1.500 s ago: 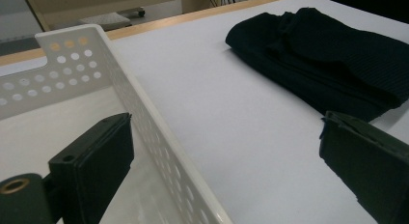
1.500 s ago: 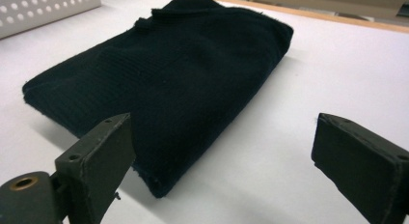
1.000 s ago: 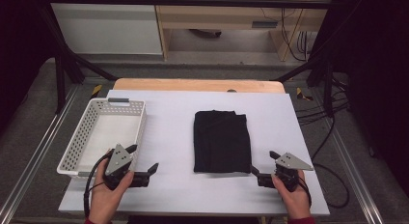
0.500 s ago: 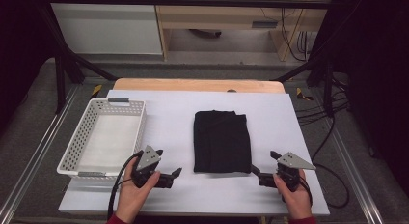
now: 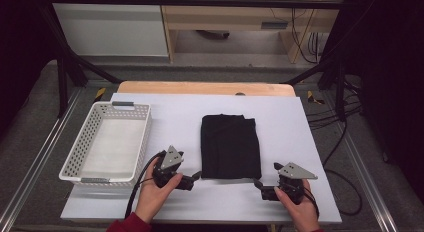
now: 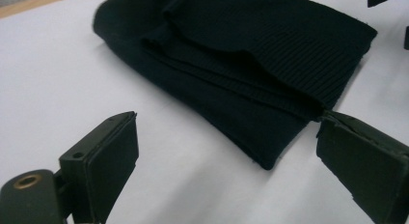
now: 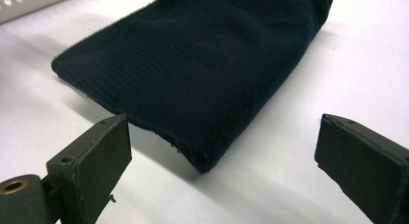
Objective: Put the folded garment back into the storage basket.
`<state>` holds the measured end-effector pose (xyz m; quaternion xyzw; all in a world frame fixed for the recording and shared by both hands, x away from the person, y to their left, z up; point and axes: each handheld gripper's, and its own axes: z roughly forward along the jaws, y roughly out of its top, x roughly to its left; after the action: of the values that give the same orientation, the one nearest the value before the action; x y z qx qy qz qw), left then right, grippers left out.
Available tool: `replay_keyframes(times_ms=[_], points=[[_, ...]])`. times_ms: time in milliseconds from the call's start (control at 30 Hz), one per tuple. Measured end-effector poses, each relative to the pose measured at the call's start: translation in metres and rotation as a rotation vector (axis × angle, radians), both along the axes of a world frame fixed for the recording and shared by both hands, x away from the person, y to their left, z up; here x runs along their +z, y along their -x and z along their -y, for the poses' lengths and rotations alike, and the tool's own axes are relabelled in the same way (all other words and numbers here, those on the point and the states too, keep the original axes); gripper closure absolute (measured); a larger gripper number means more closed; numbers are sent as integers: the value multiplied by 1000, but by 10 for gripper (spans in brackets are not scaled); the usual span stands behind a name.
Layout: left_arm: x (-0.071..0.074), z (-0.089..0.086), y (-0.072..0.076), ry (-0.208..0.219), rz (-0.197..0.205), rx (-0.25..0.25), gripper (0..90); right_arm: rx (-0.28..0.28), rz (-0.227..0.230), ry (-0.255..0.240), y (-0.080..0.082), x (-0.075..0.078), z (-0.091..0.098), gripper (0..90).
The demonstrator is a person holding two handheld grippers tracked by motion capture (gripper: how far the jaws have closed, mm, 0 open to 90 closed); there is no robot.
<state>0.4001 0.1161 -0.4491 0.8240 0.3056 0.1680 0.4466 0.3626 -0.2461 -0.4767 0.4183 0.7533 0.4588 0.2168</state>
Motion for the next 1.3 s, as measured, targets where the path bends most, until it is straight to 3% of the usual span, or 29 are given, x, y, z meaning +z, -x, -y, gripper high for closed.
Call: replay_keyframes(times_ms=[67,133,267,367,800,1033,1067,1167,1200,1300], points=[[-1,5,-1,10,-15,-19,62,-5,-45,-26,-1,-1,3,61],[-2,10,-1,21,-20,-56,48,-21,-39,-21,1,-1,5,70],[-4,19,-4,29,-53,-72,58,-54,-45,-9,2,-3,6,73],[-5,23,-6,33,-55,-78,59,-62,-54,-13,4,-4,8,72],[-20,37,0,-93,-80,-115,154,-61,-61,-23,5,-5,9,74],[-25,42,2,-127,-84,-119,199,-66,-60,-33,6,-4,10,73],[-25,42,2,-129,-84,-116,254,-67,-59,-34,6,-4,10,73],[-27,42,1,-150,-81,-103,282,-68,-62,-28,5,-5,9,73],[-27,42,0,-156,-77,-97,344,-67,-65,-31,3,-5,9,73],[-29,40,-2,-159,-90,-88,413,-59,-66,-26,2,-6,9,73]])
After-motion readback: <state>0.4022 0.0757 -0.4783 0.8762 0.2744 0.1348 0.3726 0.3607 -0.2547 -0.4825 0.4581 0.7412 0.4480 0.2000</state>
